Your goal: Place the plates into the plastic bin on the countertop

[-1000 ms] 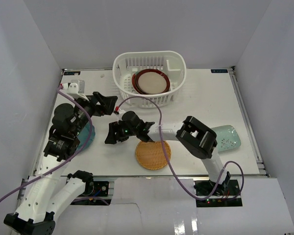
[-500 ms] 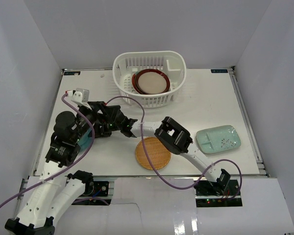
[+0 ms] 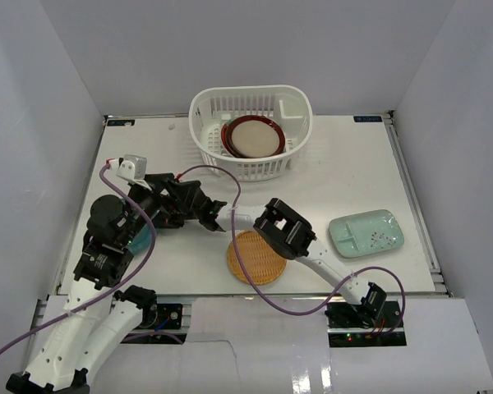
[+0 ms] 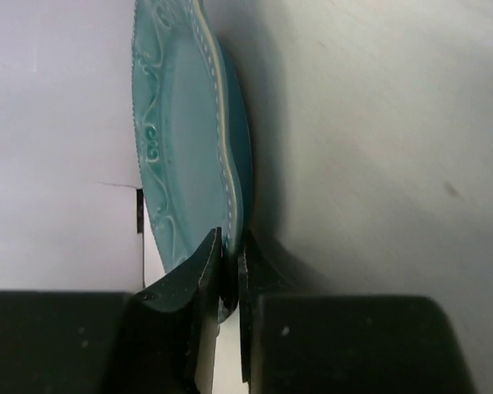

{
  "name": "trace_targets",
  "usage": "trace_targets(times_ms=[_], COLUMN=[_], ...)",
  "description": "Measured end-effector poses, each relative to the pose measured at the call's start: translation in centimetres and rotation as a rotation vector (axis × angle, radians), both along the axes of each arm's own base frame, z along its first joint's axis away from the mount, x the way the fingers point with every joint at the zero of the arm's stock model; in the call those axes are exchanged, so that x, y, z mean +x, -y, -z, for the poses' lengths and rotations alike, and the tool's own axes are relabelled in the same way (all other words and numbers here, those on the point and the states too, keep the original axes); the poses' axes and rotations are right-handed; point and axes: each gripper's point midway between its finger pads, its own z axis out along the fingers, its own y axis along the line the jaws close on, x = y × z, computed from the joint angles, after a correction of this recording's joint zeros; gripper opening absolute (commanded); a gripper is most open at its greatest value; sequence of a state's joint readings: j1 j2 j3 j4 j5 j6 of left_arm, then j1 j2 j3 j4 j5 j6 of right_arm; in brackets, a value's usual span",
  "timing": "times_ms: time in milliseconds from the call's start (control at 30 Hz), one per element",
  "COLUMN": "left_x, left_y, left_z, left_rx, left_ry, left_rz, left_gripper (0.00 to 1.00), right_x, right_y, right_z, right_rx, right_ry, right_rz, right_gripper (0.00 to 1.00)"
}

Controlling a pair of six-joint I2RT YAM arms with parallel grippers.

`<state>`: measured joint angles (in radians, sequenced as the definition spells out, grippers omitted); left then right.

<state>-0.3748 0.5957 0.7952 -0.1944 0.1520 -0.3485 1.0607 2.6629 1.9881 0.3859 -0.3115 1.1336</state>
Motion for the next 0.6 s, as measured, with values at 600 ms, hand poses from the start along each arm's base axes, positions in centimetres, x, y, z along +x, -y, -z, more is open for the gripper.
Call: trace_targets(times_ms=[600], left_x=[0.3], left_y=[-2.9], left_z=[-0.7], left_rx=[-0.022], left_ry=[0.026], left_rz=[-0.164], left_gripper=[0.98], right_x=[-1.0], right_y=[15.2], right_z=[-10.0], right_rx=[-0.082], right_ry=[0.277], right_rz=[0.085], right_gripper=[0.08])
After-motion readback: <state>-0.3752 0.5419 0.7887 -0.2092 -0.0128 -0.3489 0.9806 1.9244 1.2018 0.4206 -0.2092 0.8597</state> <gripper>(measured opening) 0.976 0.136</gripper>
